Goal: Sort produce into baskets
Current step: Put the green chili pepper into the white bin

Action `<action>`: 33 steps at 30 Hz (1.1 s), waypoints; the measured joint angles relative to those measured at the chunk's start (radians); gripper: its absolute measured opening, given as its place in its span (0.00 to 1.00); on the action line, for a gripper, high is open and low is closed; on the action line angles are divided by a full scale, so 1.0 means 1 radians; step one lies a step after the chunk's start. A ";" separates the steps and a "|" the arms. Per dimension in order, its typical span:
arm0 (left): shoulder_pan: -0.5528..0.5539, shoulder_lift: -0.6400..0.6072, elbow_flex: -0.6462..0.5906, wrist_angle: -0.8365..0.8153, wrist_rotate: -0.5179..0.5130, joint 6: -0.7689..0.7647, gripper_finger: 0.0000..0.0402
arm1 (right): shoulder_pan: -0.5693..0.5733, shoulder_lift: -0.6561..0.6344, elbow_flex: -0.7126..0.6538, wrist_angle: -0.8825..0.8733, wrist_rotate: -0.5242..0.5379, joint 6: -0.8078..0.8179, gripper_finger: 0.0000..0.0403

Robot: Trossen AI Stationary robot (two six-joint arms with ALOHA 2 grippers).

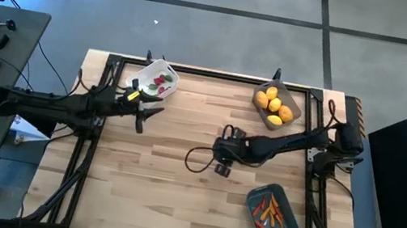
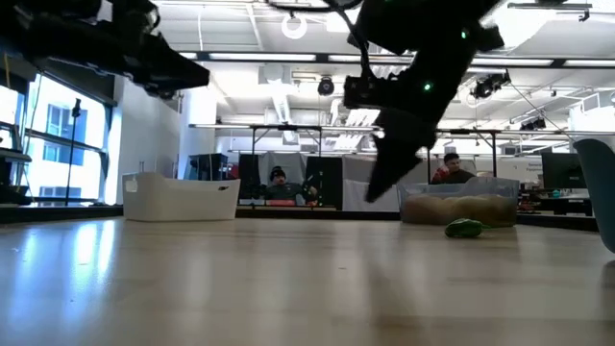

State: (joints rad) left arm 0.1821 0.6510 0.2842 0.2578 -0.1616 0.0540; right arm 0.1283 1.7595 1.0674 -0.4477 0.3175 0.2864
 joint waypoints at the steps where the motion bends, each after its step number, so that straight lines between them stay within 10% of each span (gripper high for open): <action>1: -0.012 -0.011 -0.015 0.017 0.001 0.001 0.38 | -0.004 0.000 0.025 -0.083 -0.004 0.009 0.41; 10: -0.055 -0.115 -0.139 0.175 0.003 0.002 0.38 | -0.080 -0.001 0.043 -0.356 -0.186 -0.023 0.44; 33: -0.055 -0.238 -0.225 0.220 0.071 -0.017 0.38 | -0.090 0.034 0.042 -0.488 -0.240 -0.096 0.44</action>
State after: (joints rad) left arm 0.1270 0.4133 0.0596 0.4782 -0.0907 0.0366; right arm 0.0387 1.7935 1.1095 -0.9360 0.0780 0.1905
